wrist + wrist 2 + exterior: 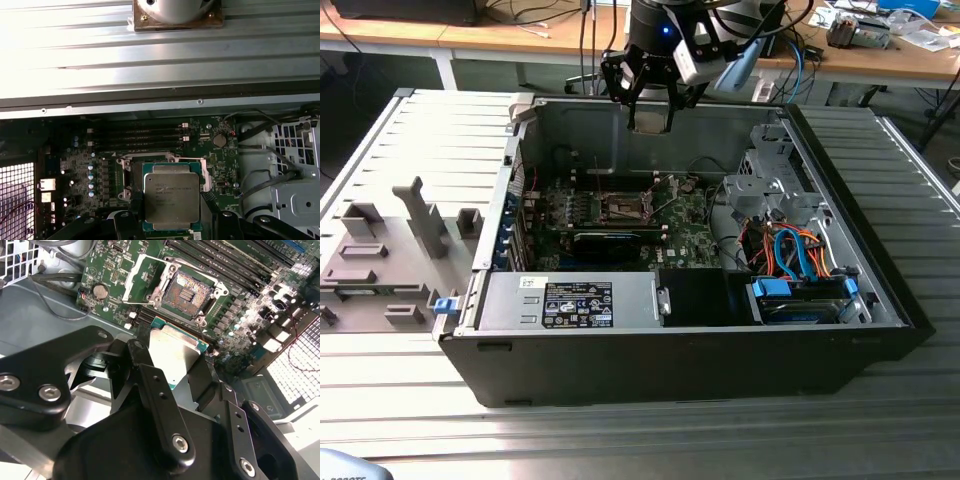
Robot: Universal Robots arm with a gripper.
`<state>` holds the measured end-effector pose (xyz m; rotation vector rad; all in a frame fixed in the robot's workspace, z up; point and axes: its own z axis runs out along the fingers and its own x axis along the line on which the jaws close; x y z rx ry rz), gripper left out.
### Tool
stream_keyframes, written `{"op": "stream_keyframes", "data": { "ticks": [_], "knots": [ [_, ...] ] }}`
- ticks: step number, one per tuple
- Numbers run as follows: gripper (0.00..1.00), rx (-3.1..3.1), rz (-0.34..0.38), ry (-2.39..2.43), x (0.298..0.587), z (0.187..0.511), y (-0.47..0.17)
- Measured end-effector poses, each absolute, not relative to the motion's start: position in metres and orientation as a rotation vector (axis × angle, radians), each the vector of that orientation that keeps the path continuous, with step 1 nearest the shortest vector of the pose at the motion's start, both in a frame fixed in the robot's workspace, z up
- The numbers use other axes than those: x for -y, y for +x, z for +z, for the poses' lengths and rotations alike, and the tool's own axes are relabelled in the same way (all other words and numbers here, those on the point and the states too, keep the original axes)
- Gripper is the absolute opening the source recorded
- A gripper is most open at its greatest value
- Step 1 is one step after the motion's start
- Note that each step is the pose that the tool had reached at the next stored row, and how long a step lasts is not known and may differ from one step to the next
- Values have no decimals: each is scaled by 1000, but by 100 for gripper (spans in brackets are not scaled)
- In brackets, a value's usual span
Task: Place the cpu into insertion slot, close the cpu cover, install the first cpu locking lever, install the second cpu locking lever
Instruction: 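Place the cpu into insertion slot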
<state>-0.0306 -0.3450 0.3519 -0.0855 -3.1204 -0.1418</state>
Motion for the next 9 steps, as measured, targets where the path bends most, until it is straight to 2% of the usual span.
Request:
{"op": "stream_keyframes", "data": {
  "ticks": [9],
  "knots": [
    [54,3120,-142,-100,345,352,-31]
  ]
}}
